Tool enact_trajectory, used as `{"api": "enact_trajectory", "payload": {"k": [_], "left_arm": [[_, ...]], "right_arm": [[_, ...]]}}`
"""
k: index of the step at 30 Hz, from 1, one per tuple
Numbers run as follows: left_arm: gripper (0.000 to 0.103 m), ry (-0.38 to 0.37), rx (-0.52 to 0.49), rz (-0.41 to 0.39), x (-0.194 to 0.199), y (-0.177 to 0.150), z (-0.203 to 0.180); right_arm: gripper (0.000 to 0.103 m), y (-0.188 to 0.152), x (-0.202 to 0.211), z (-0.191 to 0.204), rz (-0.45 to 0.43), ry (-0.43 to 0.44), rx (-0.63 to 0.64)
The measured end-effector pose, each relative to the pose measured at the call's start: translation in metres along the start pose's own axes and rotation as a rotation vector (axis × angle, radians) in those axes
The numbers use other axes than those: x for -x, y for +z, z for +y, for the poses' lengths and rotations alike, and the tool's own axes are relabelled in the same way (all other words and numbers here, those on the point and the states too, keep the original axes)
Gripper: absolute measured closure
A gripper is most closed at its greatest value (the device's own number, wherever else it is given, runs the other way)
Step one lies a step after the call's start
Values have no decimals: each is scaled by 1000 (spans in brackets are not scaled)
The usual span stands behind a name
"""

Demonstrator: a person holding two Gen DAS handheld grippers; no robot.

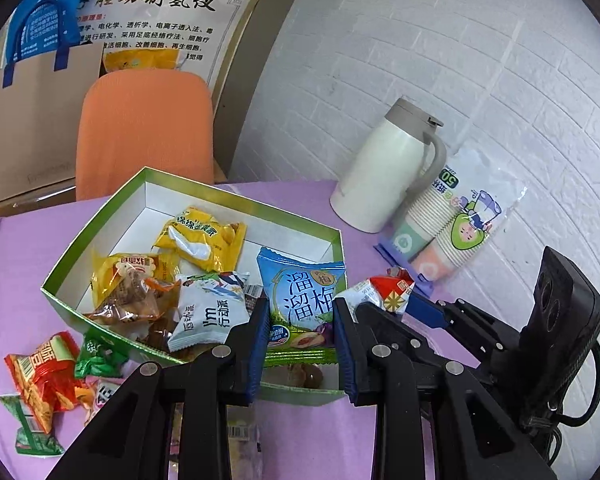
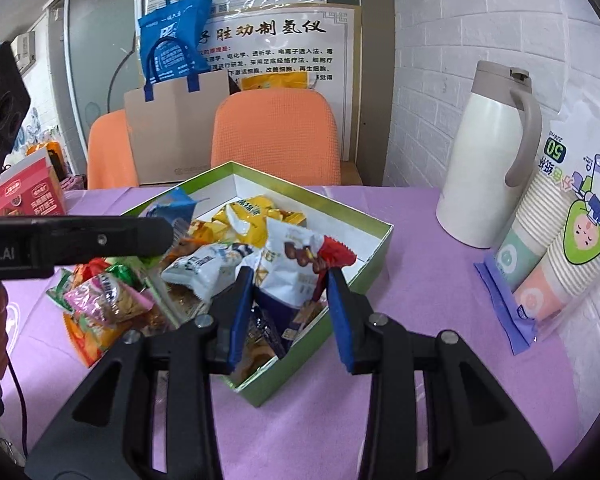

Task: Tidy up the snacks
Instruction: 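Carry both snacks into the green box and open both tools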

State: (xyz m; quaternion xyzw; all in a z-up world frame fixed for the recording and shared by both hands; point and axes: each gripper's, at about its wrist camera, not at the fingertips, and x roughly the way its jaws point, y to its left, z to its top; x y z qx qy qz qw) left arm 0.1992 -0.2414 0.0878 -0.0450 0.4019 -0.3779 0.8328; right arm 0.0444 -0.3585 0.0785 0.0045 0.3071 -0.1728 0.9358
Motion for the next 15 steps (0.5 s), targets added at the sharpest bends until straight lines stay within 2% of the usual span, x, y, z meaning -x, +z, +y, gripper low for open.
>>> {"api": "enact_trajectory", "payload": {"k": [4, 9, 12, 13, 14, 15], "left_arm": [[72, 14, 25, 18, -20, 5, 5], [72, 31, 35, 49, -41, 7, 11], [71, 39, 40, 56, -49, 6, 15], [69, 40, 44, 53, -50, 5, 17], [68, 34, 48, 50, -51, 5, 19], [62, 32, 52, 51, -51, 3, 21]], "right_arm": [[64, 5, -22, -14, 13, -2, -42], [64, 3, -44, -12, 45, -4, -12], [62, 3, -49, -11, 36, -5, -3], [60, 3, -50, -10, 40, -4, 4], [50, 2, -52, -10, 52, 2, 14], [35, 2, -53, -10, 57, 6, 21]]}}
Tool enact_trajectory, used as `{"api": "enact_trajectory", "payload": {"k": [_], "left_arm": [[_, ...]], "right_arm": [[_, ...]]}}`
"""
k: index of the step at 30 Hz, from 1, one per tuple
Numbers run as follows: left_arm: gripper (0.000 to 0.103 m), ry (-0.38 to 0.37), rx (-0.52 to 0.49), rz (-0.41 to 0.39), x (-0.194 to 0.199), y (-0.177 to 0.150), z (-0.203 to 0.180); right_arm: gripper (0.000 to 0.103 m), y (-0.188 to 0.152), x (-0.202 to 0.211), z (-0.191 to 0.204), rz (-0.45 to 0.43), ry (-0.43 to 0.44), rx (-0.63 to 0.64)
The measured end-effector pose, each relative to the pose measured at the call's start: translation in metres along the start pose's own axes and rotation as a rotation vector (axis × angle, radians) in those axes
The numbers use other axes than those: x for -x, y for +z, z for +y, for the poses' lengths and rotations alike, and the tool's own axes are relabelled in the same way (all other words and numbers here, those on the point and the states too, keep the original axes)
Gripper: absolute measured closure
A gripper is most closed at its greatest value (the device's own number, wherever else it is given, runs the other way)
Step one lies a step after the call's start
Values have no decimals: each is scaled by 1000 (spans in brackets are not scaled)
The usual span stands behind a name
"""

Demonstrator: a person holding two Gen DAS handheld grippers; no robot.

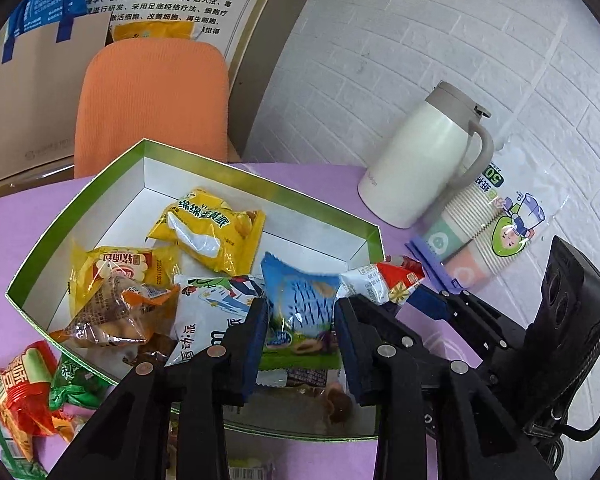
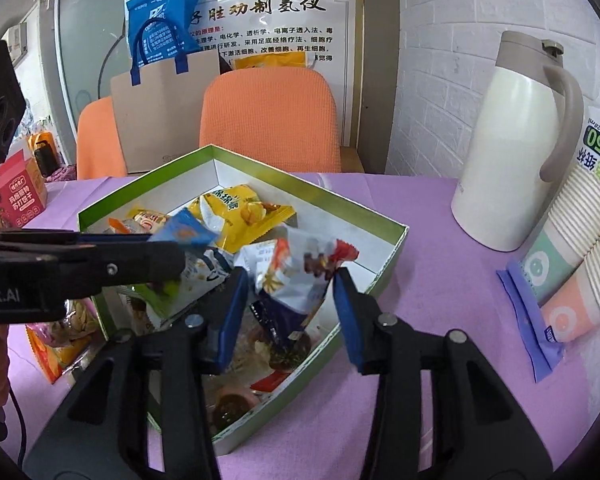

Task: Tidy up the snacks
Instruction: 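Carry both snacks into the green box and open both tools, then withdraw both tools back to the snack pile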

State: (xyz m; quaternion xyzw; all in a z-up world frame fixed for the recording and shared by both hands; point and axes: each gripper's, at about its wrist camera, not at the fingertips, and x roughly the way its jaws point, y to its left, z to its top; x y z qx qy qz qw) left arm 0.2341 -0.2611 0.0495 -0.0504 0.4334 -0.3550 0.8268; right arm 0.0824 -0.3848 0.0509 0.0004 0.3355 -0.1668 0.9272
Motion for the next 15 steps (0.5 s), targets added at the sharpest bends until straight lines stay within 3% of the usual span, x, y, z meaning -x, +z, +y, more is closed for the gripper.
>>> {"api": "enact_trajectory", "payload": {"k": [2, 4, 15], "left_arm": [[44, 11, 8, -5, 1, -2, 3], [27, 31, 23, -28, 5, -5, 7], [23, 56, 40, -62, 38, -10, 9]], "right_arm": [[21, -2, 4, 0, -19, -20, 13], [20, -5, 11, 1, -50, -50, 32], [19, -12, 41, 4, -48, -31, 33]]}}
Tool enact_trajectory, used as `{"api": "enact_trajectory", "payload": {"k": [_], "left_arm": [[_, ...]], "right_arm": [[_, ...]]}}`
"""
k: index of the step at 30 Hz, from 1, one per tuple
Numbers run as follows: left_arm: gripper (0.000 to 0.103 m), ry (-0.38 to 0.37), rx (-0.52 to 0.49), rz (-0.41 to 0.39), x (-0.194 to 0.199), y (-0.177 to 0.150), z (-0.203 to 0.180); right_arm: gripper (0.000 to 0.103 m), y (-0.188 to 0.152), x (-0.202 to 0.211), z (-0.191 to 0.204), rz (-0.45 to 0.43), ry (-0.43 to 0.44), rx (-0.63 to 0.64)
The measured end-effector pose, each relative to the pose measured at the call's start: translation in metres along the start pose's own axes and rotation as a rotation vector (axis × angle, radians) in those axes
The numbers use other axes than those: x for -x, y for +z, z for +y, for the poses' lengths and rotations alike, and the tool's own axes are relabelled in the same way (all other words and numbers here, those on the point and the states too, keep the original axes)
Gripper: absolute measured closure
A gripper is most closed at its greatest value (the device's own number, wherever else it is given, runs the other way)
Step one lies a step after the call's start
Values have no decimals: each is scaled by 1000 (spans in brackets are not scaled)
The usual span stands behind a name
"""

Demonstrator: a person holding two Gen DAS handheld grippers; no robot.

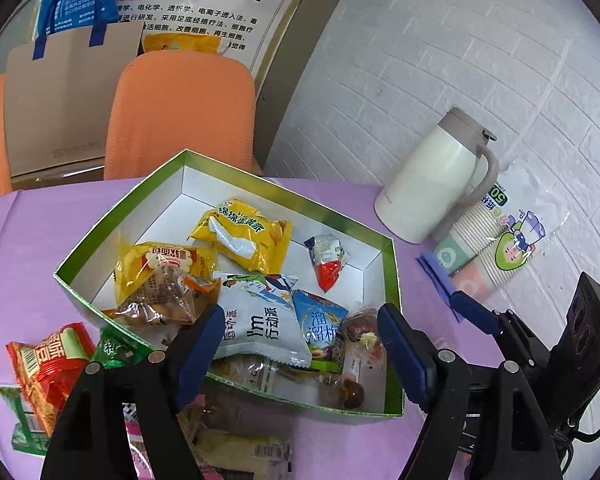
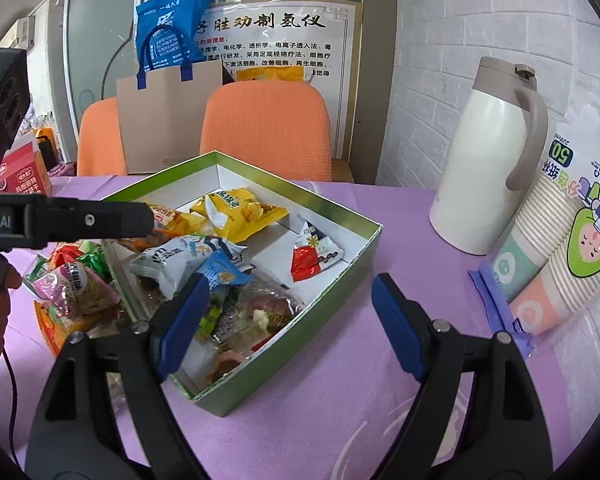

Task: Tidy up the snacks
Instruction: 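Withdraw both tools back to the snack pile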

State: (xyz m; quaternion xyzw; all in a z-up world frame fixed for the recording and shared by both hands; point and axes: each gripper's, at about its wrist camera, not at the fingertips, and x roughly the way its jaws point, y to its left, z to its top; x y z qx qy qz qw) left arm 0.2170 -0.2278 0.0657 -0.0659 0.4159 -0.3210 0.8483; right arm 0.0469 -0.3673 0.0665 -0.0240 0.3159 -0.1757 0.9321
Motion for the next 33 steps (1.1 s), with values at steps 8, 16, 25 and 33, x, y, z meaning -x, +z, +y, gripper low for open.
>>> {"api": "enact_trajectory", "payload": {"k": [8, 16, 25, 33], "left_arm": [[22, 64, -60, -24, 56, -26, -6], [19, 60, -46, -39, 94, -78, 11], [19, 80, 39, -3, 105, -128, 55], [19, 95, 117, -11, 112, -136, 91]], "right_arm": [[11, -11, 47, 25, -35, 65, 8], [8, -40, 69, 64, -13, 196, 55], [8, -64, 27, 103, 168, 274, 113], [8, -48, -7, 132, 192, 325, 127]]}}
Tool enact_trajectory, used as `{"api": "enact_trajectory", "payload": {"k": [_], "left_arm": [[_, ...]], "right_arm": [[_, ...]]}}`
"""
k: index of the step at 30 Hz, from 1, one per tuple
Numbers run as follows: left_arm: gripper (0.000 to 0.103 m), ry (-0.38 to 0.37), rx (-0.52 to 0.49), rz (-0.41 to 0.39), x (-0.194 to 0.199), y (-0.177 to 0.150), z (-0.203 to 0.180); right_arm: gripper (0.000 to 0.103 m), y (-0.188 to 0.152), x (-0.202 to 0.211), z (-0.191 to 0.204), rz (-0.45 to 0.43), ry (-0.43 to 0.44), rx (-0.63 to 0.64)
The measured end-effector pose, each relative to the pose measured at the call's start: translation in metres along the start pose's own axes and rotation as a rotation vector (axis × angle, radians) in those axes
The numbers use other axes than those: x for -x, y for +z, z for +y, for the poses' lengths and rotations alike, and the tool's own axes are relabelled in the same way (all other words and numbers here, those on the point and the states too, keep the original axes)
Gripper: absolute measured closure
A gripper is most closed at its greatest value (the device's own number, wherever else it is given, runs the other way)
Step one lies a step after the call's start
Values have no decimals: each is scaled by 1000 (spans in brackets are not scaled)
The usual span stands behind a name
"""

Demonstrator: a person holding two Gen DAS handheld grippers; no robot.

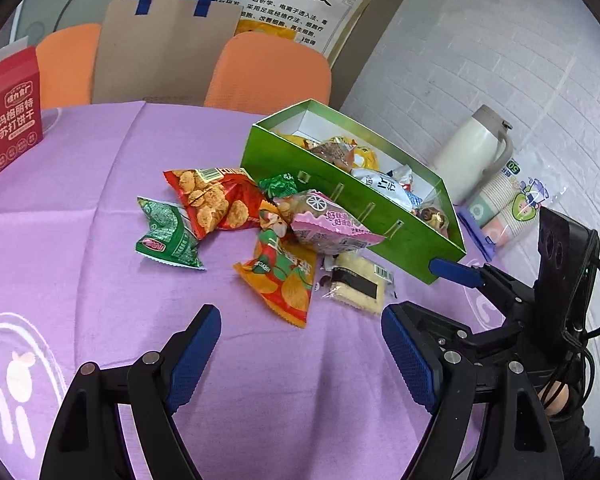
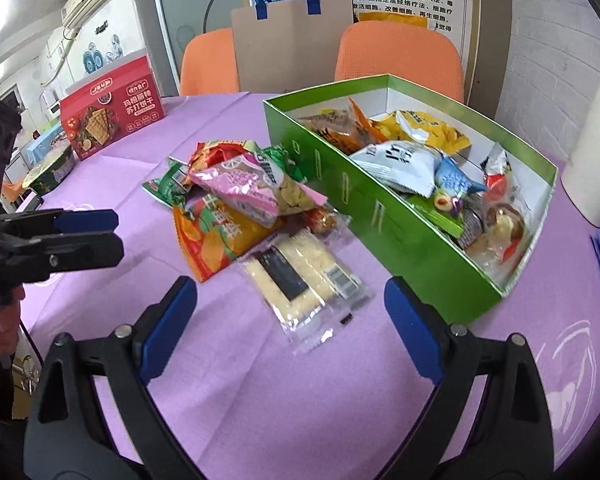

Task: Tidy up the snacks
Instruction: 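Withdraw both tools back to the snack pile, then grasp the pink cookie bag with both tools together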

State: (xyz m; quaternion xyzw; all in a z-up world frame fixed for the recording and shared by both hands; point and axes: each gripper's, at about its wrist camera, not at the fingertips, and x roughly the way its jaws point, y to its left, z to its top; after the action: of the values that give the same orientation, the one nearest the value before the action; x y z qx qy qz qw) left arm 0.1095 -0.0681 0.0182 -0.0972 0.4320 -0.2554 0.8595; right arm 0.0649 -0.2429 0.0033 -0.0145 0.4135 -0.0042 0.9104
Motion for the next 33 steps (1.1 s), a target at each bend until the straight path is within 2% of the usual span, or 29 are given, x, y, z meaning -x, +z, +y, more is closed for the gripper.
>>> {"api": "enact_trajectory", "payload": {"k": [7, 8, 10, 12, 13, 14, 15, 18, 22, 24, 27, 28, 29, 33], "left_arm": [[19, 14, 24, -28, 13, 1, 15], [19, 12, 26, -28, 14, 0, 16], [19, 10, 28, -24, 14, 0, 18], [19, 0, 31, -23, 14, 0, 20], [19, -12, 31, -24, 15, -1, 21], [19, -26, 28, -26, 15, -1, 21], [19, -35, 23, -23, 14, -1, 20], [21, -59, -9, -12, 10, -2, 13], [28, -96, -39, 10, -1, 4, 1], [29, -122, -54, 12, -6, 10, -5], [41, -134, -79, 48, -18, 14, -10], [46, -135, -75, 67, -21, 12, -9], [48, -138, -67, 84, -24, 9, -7], [48, -170, -26, 117, -25, -7, 2]], "right_arm": [[17, 34, -28, 13, -32, -6, 23], [24, 38, -32, 14, -37, -16, 33], [54, 41, -41, 17, -27, -6, 45], [69, 38, -42, 16, -11, 33, 39], [71, 34, -39, 18, -16, 42, 50], [80, 30, -36, 22, -18, 51, 66], [82, 24, -31, 26, -15, 60, 83], [82, 0, -18, 40, -3, 63, 149], [80, -18, -8, 37, 11, 80, 121], [68, -21, -5, 33, 17, 90, 93], [47, -25, 1, 28, 6, 91, 53], [46, -26, 3, 27, 3, 95, 45], [46, -28, 4, 28, 1, 102, 40], [44, -31, 5, 34, 12, 139, 49]]}}
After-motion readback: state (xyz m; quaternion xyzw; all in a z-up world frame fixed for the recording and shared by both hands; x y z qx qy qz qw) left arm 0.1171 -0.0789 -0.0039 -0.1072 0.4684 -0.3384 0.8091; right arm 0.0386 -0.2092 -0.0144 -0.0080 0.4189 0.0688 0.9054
